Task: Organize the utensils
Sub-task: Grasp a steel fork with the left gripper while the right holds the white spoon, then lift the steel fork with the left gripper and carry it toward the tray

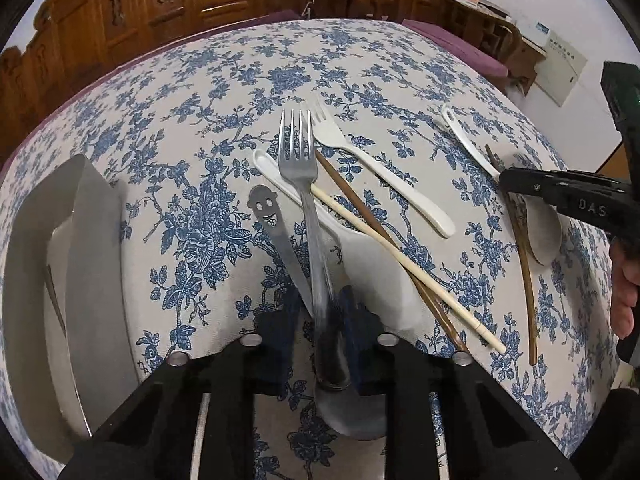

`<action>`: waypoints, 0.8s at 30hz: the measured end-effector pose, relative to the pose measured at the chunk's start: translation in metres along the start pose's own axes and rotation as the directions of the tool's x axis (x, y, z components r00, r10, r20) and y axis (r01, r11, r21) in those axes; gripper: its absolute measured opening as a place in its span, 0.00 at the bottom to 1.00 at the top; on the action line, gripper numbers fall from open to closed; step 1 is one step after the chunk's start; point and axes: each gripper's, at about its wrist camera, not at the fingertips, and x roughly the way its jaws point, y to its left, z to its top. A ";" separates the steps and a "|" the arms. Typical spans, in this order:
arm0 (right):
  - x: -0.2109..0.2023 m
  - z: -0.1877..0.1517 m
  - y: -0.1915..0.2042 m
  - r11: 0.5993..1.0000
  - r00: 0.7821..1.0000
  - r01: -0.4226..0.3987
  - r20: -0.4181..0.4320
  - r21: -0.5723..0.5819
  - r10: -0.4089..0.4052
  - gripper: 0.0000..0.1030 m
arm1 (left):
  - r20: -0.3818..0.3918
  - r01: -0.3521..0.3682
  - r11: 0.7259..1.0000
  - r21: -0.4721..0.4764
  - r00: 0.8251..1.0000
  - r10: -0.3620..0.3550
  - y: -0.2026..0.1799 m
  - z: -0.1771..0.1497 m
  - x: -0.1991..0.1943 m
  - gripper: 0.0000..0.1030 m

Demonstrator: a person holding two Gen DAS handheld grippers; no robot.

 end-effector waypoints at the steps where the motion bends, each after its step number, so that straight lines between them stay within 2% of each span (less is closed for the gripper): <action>1: -0.002 0.001 0.001 1.000 1.000 -0.007 0.009 0.002 0.007 0.10 | 0.004 0.000 1.000 -0.001 1.000 0.000 0.000 0.000 -0.001 0.12; 9: -0.011 0.005 0.008 0.999 0.998 -0.038 0.048 -0.003 0.038 0.10 | 0.069 -0.018 1.000 0.010 0.997 0.018 0.004 -0.005 -0.022 0.11; 13: -0.012 0.006 0.019 0.998 0.997 -0.054 0.051 -0.024 0.055 0.10 | 0.075 -0.021 1.000 0.019 0.997 0.020 0.007 -0.009 -0.030 0.11; 18: -0.008 0.005 0.029 0.997 0.998 -0.051 0.039 -0.051 0.053 0.10 | 0.020 -0.019 0.999 0.047 1.000 0.018 0.007 -0.023 -0.032 0.11; 24: -0.008 0.004 0.029 0.998 0.998 -0.049 0.041 -0.049 0.051 0.10 | -0.025 -0.076 0.993 0.093 0.997 0.079 0.003 -0.030 -0.020 0.11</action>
